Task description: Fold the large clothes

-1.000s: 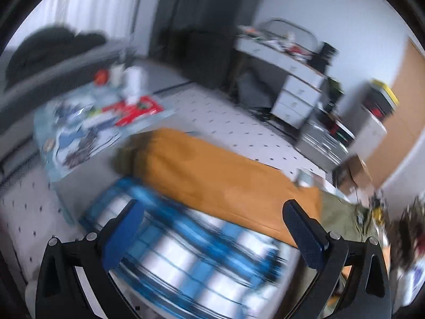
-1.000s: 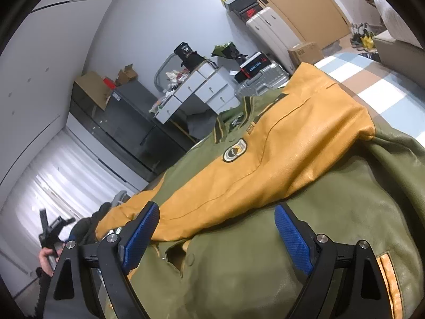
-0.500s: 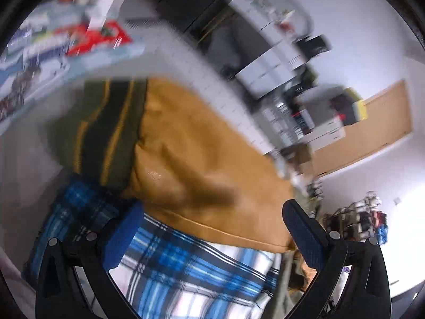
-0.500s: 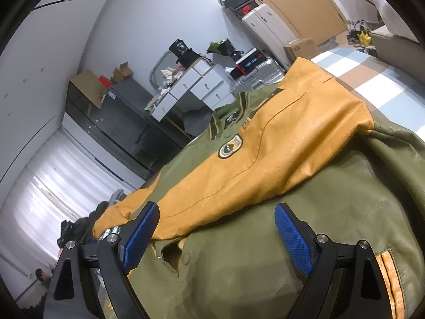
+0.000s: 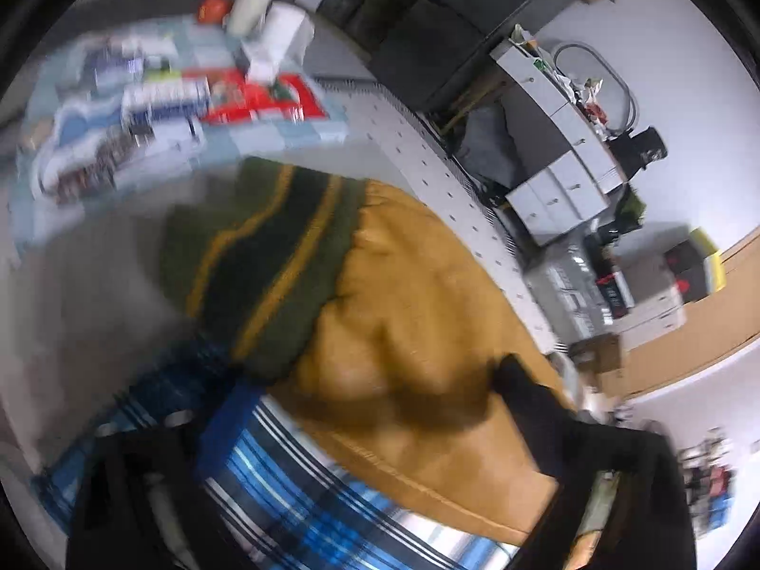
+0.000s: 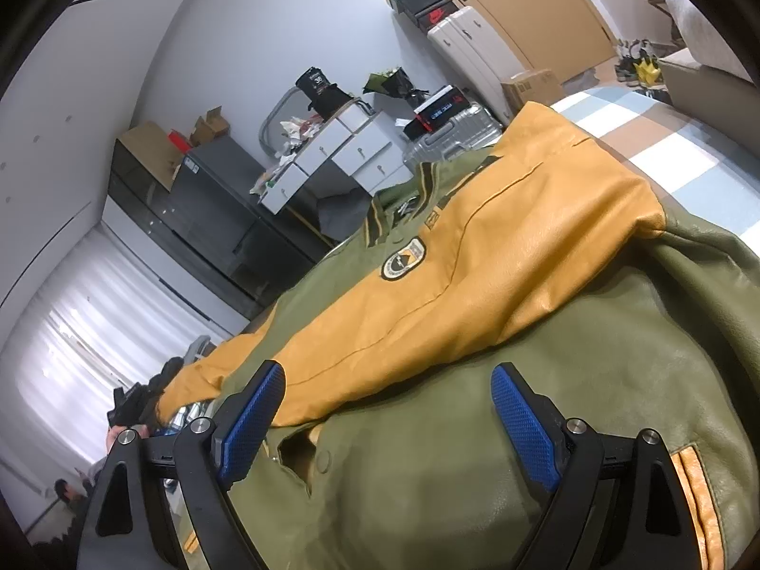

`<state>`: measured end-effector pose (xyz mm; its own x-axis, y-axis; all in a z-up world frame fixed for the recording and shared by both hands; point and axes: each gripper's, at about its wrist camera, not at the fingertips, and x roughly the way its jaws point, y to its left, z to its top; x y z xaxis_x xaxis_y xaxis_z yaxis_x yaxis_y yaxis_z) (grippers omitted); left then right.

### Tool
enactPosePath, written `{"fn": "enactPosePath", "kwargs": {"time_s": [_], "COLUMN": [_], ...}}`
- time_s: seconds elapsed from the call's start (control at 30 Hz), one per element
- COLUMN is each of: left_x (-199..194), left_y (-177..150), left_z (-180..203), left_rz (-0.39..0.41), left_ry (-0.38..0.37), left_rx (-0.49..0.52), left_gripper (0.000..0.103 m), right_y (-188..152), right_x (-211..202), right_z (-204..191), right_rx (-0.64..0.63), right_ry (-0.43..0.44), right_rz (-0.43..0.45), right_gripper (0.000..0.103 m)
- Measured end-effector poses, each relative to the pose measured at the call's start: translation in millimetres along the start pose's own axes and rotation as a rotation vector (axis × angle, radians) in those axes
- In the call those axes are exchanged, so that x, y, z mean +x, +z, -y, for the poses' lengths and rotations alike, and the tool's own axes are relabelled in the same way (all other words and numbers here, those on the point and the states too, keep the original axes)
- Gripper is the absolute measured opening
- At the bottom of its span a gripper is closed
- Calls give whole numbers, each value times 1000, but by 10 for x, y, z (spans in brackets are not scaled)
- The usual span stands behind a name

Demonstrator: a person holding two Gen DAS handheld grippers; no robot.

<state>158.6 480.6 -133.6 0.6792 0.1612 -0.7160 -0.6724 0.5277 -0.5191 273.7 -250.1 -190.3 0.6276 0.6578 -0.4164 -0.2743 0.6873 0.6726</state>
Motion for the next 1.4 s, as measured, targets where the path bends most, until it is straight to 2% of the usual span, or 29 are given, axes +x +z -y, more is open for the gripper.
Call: {"fn": "enactPosePath", "kwargs": {"time_s": [0.1, 0.13, 0.2, 0.27, 0.4, 0.5, 0.57, 0.6, 0.7, 0.8, 0.9, 1.03, 1.13, 1.23, 1.37, 1.4], "left_x": [-28, -46, -101, -195, -452, -656, -835, -879, -996, -963, -816, -603, -595, -681, -732, -735], "left_y": [77, 78, 76, 41, -28, -177, -428, -523, -891, -1166, -1308, -1410, -1565, -1874, -1999, -1999], "left_z": [-10, 36, 123, 276, 506, 752, 1020, 1112, 1316, 1322, 1252, 1120, 1139, 1251, 1294, 1270], "left_rz": [22, 34, 80, 148, 273, 370, 446, 463, 466, 440, 407, 382, 443, 530, 566, 574], "left_ry": [34, 64, 95, 136, 109, 64, 27, 13, -108, -191, -209, -182, -137, -83, -61, -61], "left_rx": [88, 123, 185, 265, 348, 469, 596, 634, 740, 799, 832, 870, 942, 1075, 1170, 1183], "left_gripper": [35, 32, 22, 21, 20, 20, 20, 20, 20, 20, 20, 19, 20, 20, 20, 20], "right_y": [-1, -3, -9, -13, -19, -24, -26, -25, 32, 225, 492, 684, 642, 501, 310, 277], "right_x": [10, 9, 10, 14, 12, 17, 37, 51, 159, 204, 289, 756, 1272, 1808, 2435, 2518], "right_z": [0, -7, -25, -38, -48, -53, -61, -69, -247, -688, -1358, -2363, -2980, -3426, -3792, -3810], "right_rx": [2, -3, -14, -24, -27, -26, -28, -33, -91, -141, -188, -238, -201, -174, -202, -204], "right_ry": [14, 20, 18, 15, 8, 8, 1, -3, -52, 3, 151, 318, 415, 418, 323, 303], "right_rz": [-7, -6, -7, -9, -8, -9, -19, -29, -96, -118, -133, -262, -410, -554, -690, -707], "right_gripper": [90, 90, 90, 90, 90, 90, 90, 90, 90, 89, 90, 92, 92, 92, 92, 89]}}
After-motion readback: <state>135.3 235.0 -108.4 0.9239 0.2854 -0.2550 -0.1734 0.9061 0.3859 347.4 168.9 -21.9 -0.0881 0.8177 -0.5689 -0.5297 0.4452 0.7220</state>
